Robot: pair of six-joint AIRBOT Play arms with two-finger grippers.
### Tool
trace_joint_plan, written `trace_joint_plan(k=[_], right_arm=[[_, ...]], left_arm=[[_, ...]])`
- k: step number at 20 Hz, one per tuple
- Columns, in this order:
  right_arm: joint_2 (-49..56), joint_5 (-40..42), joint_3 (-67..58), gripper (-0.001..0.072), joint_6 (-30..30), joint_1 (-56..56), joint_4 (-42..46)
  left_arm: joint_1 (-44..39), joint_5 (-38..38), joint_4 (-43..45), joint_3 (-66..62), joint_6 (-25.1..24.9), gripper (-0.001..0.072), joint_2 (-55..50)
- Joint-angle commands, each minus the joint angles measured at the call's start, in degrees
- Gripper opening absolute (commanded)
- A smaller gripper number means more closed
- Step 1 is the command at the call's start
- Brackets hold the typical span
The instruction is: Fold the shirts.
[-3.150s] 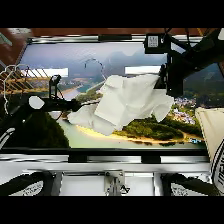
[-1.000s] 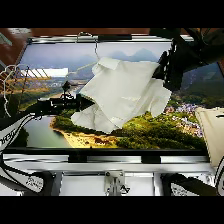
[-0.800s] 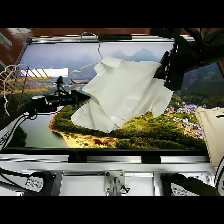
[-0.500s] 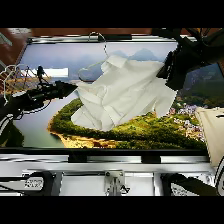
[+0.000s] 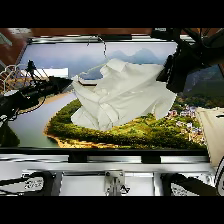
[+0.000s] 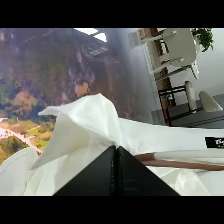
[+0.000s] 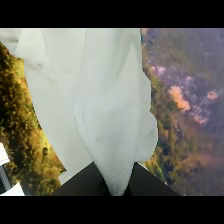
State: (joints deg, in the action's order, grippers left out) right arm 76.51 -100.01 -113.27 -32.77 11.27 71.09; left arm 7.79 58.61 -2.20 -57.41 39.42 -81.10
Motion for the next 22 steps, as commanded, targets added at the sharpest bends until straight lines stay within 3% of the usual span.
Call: trace_joint_plan(k=[1, 9, 12, 15, 18, 22], right_arm=[[0.0, -0.59, -0.04, 0.0087, -0.04, -0.02, -0.15], [2.51, -1.42, -0.04, 0.0087, -1.75, -0.02, -1.25], [4.48, -1.16, -0.04, 0.0087, -3.43, 1.66, -1.99], [6.21, 1.84, -0.04, 0.0087, -11.56, 5.99, -0.98], [6.19, 7.67, -0.07, 0.0088, -23.82, 8.61, 4.81], [4.52, 11.06, -0.11, 0.0087, -29.2, 8.44, 5.46]], left_arm=[[0.04, -0.09, -0.39, -0.63, 0.02, 0.0054, 0.17], [0.02, 2.54, -0.87, -4.04, -3.17, 0.0054, 2.34], [-0.92, 3.67, -4.68, -7.43, -7.15, 0.0054, 5.57], [-3.78, 3.63, -6.82, -14.47, -7.72, 0.0054, 8.04], [-7.28, 5.4, -6.58, -22.47, -7.63, 0.0054, 9.07], [-7.96, 7.54, 2.8, -28.76, 0.92, 0.0054, 9.75]])
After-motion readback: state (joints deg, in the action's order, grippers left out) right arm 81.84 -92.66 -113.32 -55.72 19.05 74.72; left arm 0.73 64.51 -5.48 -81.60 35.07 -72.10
